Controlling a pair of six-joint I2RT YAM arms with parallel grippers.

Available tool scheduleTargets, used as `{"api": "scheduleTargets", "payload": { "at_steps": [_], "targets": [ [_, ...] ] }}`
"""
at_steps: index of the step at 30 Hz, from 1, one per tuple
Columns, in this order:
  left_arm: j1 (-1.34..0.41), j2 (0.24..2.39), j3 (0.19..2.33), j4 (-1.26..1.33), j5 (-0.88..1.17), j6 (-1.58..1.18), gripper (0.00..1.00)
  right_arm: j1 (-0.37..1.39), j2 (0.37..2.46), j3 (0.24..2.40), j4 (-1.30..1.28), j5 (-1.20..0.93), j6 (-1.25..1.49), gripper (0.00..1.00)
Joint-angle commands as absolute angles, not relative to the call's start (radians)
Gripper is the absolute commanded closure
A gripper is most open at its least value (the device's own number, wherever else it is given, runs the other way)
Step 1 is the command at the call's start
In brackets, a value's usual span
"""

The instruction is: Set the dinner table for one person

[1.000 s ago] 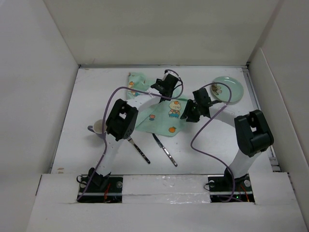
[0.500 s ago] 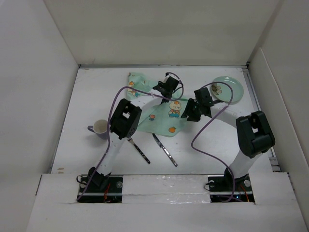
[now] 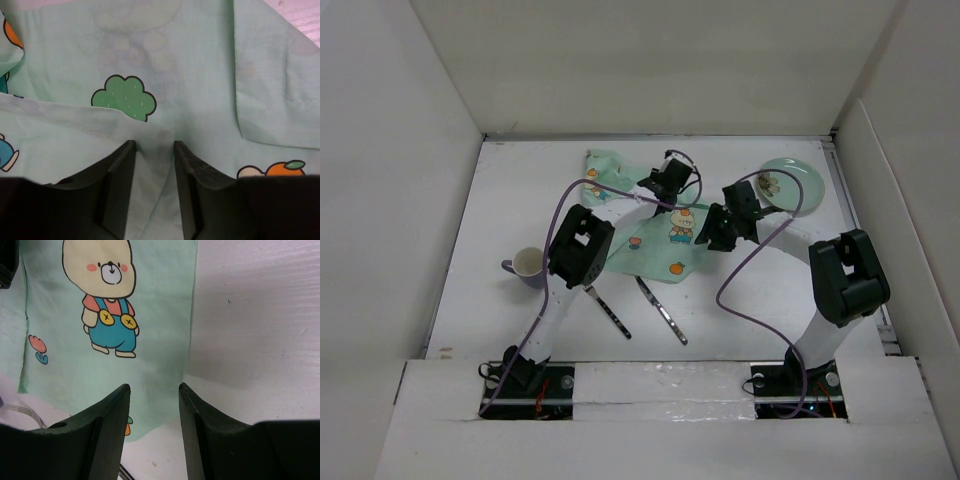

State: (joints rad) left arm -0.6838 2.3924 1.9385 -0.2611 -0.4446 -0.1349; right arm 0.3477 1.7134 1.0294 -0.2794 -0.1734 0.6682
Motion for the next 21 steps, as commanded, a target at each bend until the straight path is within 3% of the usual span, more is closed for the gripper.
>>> {"api": "scheduleTargets", "payload": {
  "at_steps": [1, 2, 3, 6, 8, 12, 21],
  "targets": [
    [-0.692, 2.341, 1.937, -0.242, -0.436, -0.144, 0.69, 0.339, 1.71, 1.043, -0.265, -0.179, 0.652, 0.51],
    [-0.692, 2.347, 1.947, -0.251, -0.439, -0.141, 0.73, 0.339, 1.713, 1.043, -0.264, -0.181, 0.653, 0.51],
    [-0.692, 2.355, 1.953, -0.258, -0.445, -0.141, 0.85, 0.339, 1.716, 1.045, -0.262, -0.181, 0.657, 0.52],
    [-0.692, 2.344, 1.96, -0.262, -0.465, -0.135, 1.0, 0.339, 1.726, 1.045, -0.252, -0.186, 0.663, 0.54],
    [-0.692, 2.329, 1.956, -0.262, -0.476, -0.132, 1.0, 0.339, 1.729, 1.046, -0.242, -0.19, 0.669, 0.64],
    [-0.66, 2.22, 1.936, -0.25, -0.457, -0.143, 1.0, 0.339, 1.746, 1.058, -0.23, -0.183, 0.687, 0.69],
    [-0.572, 1.959, 1.795, -0.192, -0.361, -0.193, 1.0, 0.339, 1.707, 1.011, -0.265, -0.069, 0.716, 0.52]
  ]
}}
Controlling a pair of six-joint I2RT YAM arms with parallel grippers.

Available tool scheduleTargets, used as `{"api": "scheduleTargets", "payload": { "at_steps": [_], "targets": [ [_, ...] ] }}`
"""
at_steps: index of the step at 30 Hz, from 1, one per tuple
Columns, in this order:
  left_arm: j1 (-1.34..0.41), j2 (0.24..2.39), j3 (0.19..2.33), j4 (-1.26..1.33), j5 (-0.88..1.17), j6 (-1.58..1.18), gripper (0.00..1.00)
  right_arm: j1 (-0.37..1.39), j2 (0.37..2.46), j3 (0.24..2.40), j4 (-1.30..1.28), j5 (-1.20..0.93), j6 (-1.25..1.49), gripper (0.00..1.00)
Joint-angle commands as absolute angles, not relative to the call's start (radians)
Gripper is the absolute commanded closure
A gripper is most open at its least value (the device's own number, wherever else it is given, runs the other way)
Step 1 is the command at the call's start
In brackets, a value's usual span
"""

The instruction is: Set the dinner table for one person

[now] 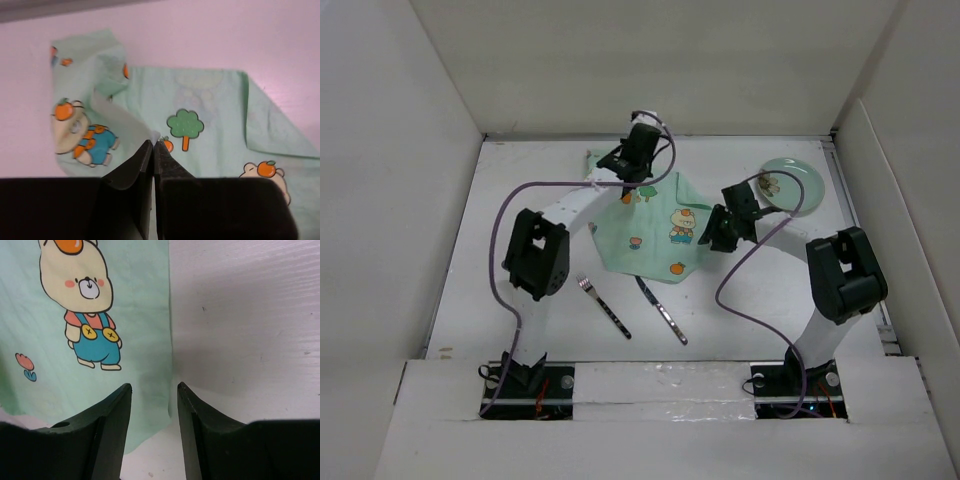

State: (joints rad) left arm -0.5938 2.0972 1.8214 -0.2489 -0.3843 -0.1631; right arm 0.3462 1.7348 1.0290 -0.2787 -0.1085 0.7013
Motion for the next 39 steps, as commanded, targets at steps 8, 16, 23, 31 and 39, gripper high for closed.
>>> {"api": "scheduleTargets", "payload": {
  "at_steps": [8, 16, 23, 31, 39],
  "targets": [
    [-0.552, 1.879, 1.737, -0.181, -0.33, -0.216, 1.0, 0.365, 1.764, 0.977, -0.189, -0.218, 0.761, 0.71],
    [-0.45, 1.79, 1.844, -0.195, -0.226, -0.276, 1.0, 0.287, 1.648, 1.191, -0.195, -0.227, 0.753, 1.0],
    [-0.195, 1.678, 1.91, -0.111, 0.047, -0.513, 1.0, 0.189, 1.615, 1.58, -0.331, -0.276, 0.729, 1.0],
    [0.001, 1.436, 1.368, 0.153, 0.262, -0.684, 1.0, 0.091, 1.615, 1.444, -0.388, -0.299, 0.742, 1.0],
    [0.002, 1.327, 0.936, 0.314, 0.328, -0.744, 1.0, 0.028, 1.724, 1.345, -0.383, -0.247, 0.707, 1.0]
  ]
}}
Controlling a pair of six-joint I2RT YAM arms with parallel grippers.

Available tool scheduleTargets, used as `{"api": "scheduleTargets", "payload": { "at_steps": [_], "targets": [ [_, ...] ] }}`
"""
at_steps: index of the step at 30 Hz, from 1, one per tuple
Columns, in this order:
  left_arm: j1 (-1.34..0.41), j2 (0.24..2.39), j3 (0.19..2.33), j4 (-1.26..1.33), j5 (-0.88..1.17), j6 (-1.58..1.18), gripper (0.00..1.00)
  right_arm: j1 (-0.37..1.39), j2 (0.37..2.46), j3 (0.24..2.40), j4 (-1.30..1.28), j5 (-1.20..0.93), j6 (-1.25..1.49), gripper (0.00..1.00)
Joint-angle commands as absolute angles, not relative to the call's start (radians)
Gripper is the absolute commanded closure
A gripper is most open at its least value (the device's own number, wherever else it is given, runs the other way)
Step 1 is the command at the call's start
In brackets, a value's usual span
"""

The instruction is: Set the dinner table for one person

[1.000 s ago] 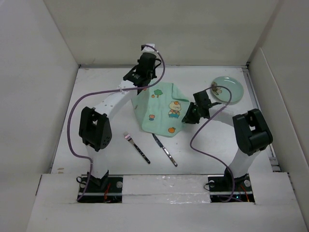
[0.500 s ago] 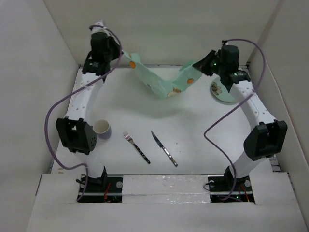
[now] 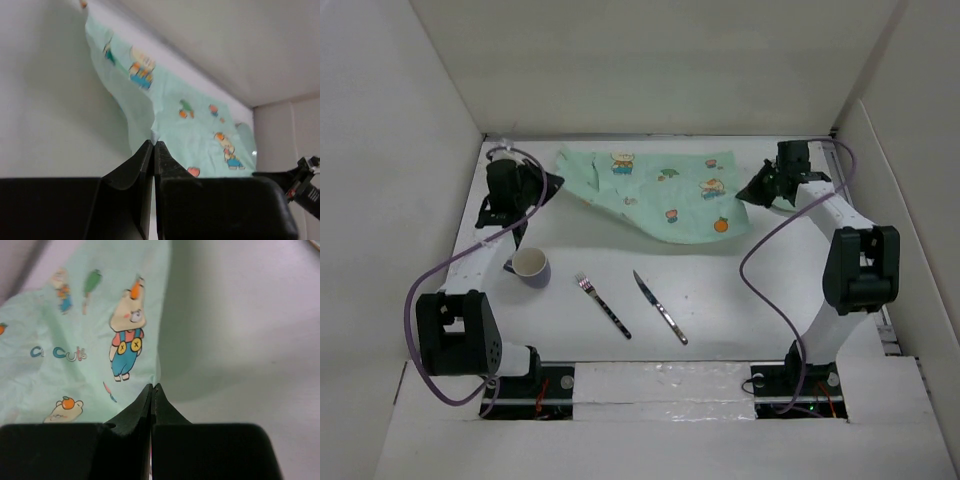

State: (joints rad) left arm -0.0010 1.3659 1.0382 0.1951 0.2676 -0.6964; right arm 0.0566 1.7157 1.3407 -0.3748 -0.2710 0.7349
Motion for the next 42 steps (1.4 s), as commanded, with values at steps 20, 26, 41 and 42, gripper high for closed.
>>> {"api": "scheduleTargets", "payload": {
  "at_steps": [20, 26, 41, 42],
  "targets": [
    [-0.037, 1.226, 0.809, 0.091, 0.187, -0.584, 1.0, -0.032, 1.692, 1.166, -0.425, -0.201, 0.653, 1.0],
    [-0.037, 1.213, 0.772, 0.038, 0.206, -0.584, 1.0, -0.032, 1.675, 1.109, -0.403, -0.189, 0.653, 1.0],
    [-0.037, 1.161, 0.732, -0.063, 0.199, -0.548, 0.84, -0.032, 1.759, 1.172, -0.405, -0.152, 0.637, 0.97],
    [-0.037, 1.158, 0.733, -0.066, 0.196, -0.545, 0.82, -0.032, 1.758, 1.169, -0.403, -0.152, 0.635, 0.95]
  ]
}}
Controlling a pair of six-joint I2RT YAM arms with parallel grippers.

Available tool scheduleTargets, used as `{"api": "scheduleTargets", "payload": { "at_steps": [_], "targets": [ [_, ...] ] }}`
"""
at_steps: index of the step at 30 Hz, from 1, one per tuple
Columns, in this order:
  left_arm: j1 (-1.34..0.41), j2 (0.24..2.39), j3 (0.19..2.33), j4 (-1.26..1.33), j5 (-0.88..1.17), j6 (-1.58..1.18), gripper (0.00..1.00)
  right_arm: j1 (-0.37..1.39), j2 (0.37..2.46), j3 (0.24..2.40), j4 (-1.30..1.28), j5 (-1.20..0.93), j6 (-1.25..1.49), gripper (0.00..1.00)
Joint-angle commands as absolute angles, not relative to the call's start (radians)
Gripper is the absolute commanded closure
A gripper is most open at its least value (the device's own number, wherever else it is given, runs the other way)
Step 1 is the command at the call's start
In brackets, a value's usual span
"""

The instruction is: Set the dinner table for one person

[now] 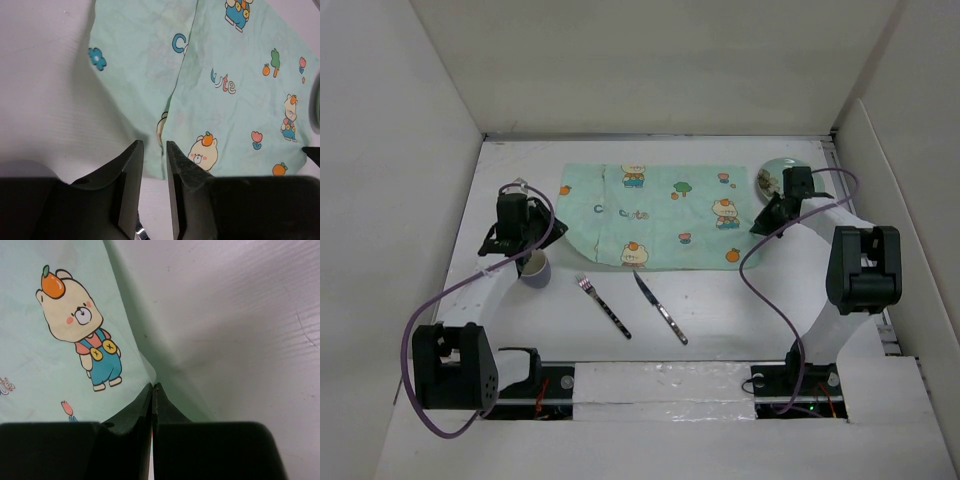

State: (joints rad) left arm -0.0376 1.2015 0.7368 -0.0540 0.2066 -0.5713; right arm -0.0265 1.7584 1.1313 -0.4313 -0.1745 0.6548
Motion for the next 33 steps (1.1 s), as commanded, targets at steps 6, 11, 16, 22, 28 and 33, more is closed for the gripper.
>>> {"api": "scheduleTargets", "payload": {
  "at_steps": [6, 11, 16, 22, 28, 33],
  "targets": [
    [-0.037, 1.172, 0.77, -0.066, 0.186, -0.525, 0.71, -0.032, 1.724, 1.161, -0.408, -0.155, 0.638, 0.76],
    [-0.037, 1.206, 0.883, -0.097, 0.158, -0.488, 0.71, -0.032, 1.648, 1.213, -0.437, -0.184, 0.661, 0.6],
    [-0.075, 1.264, 1.063, -0.1, 0.173, -0.471, 0.74, -0.095, 1.577, 1.25, -0.387, -0.121, 0.712, 0.47],
    [-0.161, 1.328, 1.253, -0.166, 0.167, -0.445, 0.76, -0.307, 1.611, 1.146, -0.203, -0.236, 0.917, 0.37],
    [-0.173, 1.289, 1.192, -0.158, 0.176, -0.437, 0.74, -0.394, 1.753, 1.152, -0.126, -0.27, 1.008, 0.36],
    [-0.183, 1.285, 1.132, -0.152, 0.199, -0.443, 0.74, -0.403, 1.865, 1.189, -0.081, -0.262, 1.06, 0.36]
  ]
}}
